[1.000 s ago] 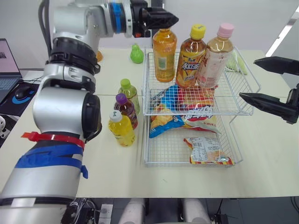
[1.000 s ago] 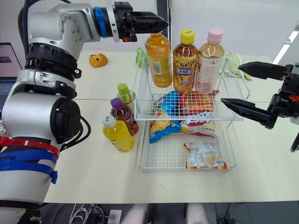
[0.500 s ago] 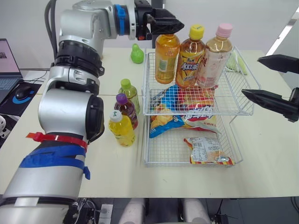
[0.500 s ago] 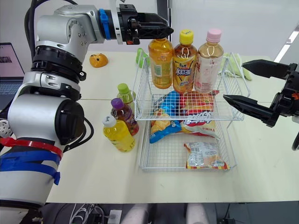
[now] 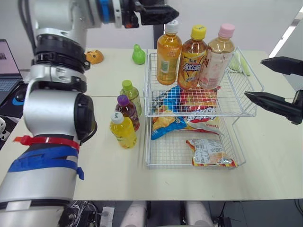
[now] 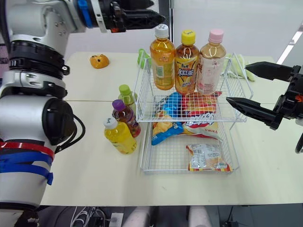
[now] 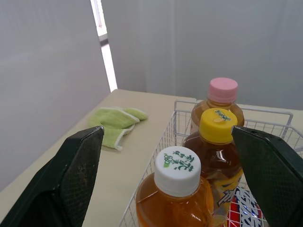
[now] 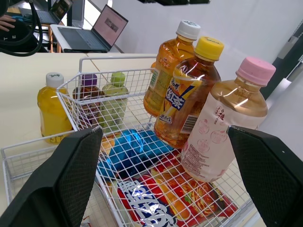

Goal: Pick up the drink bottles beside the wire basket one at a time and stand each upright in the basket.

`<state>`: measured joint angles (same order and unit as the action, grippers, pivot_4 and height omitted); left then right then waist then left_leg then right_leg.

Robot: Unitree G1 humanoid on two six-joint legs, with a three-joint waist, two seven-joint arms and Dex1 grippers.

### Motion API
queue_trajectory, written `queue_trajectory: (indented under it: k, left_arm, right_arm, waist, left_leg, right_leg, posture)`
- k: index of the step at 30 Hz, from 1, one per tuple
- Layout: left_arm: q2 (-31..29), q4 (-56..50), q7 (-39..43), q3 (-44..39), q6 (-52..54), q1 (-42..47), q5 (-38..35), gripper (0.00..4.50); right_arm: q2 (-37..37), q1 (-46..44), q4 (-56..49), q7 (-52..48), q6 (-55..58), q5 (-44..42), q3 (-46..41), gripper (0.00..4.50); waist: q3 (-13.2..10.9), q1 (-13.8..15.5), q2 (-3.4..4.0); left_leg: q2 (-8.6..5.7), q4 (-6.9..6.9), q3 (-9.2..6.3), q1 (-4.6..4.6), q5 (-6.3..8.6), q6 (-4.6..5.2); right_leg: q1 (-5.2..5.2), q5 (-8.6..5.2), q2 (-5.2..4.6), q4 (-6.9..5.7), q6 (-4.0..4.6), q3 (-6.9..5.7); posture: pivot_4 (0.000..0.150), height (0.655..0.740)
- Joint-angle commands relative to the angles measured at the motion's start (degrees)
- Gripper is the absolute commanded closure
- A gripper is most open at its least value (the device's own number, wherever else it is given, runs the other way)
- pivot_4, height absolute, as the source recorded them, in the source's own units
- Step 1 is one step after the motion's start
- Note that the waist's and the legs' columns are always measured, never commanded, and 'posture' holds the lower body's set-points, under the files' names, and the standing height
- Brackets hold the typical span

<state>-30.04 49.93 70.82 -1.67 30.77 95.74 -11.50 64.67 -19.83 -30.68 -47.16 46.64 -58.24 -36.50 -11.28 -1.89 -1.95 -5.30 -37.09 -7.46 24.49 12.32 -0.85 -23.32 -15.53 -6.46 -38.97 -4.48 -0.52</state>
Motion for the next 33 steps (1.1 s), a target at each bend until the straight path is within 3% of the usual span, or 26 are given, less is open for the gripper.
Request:
queue_trajectory:
  k: [1,7,10,16,20,25,29,33]
  left_arm:
    - [-3.90,-5.15,-0.89,-2.08,1.34,0.70,-1.28,0.03]
    - [-12.13,-16.41,1.96,-3.17,6.77,-4.93,-4.00,0.03]
    - [-19.86,-23.62,3.41,-4.92,10.66,-11.31,-5.59,0.03]
    - [-30.91,-36.55,4.39,-10.44,14.94,-27.78,-9.97,0.03]
    - [-39.13,-45.95,8.31,-18.73,16.10,-48.32,-12.57,0.03]
    - [-40.12,-54.14,8.71,-33.36,21.22,-69.68,-15.31,0.03]
    - [-34.57,-66.81,7.27,-42.33,26.28,-85.80,-19.30,0.03]
    - [-27.59,-78.08,0.48,-47.74,32.86,-91.62,-25.49,0.03]
  right_arm:
    - [0.62,-0.32,-0.40,0.50,-1.12,0.14,-1.84,0.00]
    - [0.78,-0.62,-0.21,-1.05,-2.26,0.99,-0.42,0.00]
    - [1.06,-1.37,0.30,-2.84,-5.23,3.50,1.98,0.00]
    - [1.39,-5.24,3.29,-6.93,-6.92,3.54,7.86,0.00]
    - [2.35,-8.47,5.21,-11.40,-6.73,2.76,11.60,0.00]
    - [2.33,-11.94,7.36,-17.35,-7.40,2.46,15.88,0.00]
    - [1.20,-15.99,8.44,-20.64,-7.51,2.65,19.96,0.00]
    - [0.43,-19.08,9.80,-22.79,-6.97,3.13,22.74,0.00]
  waist:
    - [0.00,-0.02,0.00]
    - [0.02,-0.06,0.03]
    - [0.03,-0.54,0.05]
    - [0.03,-0.81,0.05]
    - [0.05,-0.96,0.09]
    - [0.05,-0.91,0.12]
    - [0.06,-0.59,0.16]
    - [0.05,0.33,0.16]
  left_leg:
    - [0.01,0.00,0.00,0.00,0.00,0.00]
    - [0.01,0.02,0.01,-0.04,0.00,0.00]
    - [0.03,0.03,0.03,-0.07,0.00,-0.01]
    - [0.07,0.01,0.00,-0.12,-0.01,-0.01]
    - [0.07,0.07,0.03,-0.16,0.00,-0.01]
    - [0.16,0.07,-0.01,-0.17,0.00,-0.01]
    - [0.17,0.12,0.06,-0.23,0.01,-0.01]
    - [0.24,0.11,0.05,-0.24,0.01,-0.02]
  right_leg:
    - [0.00,0.00,0.00,0.00,0.00,0.00]
    - [0.00,0.00,0.00,-0.01,0.00,0.04]
    - [0.00,0.00,0.02,-0.01,0.01,0.09]
    - [0.08,0.01,0.04,0.01,0.02,0.07]
    - [0.08,-0.01,-0.01,0.03,0.05,0.11]
    - [0.08,0.00,0.04,0.04,0.12,0.05]
    - [0.09,-0.01,-0.03,0.08,0.14,0.12]
    - [0.10,-0.02,-0.19,0.10,0.22,0.07]
  posture:
    - [0.150,0.7400]
    - [0.150,0.7400]
    - [0.150,0.7400]
    - [0.150,0.7400]
    - [0.150,0.7400]
    - [0.150,0.7400]
    - [0.150,0.7400]
    - [0.150,0.7400]
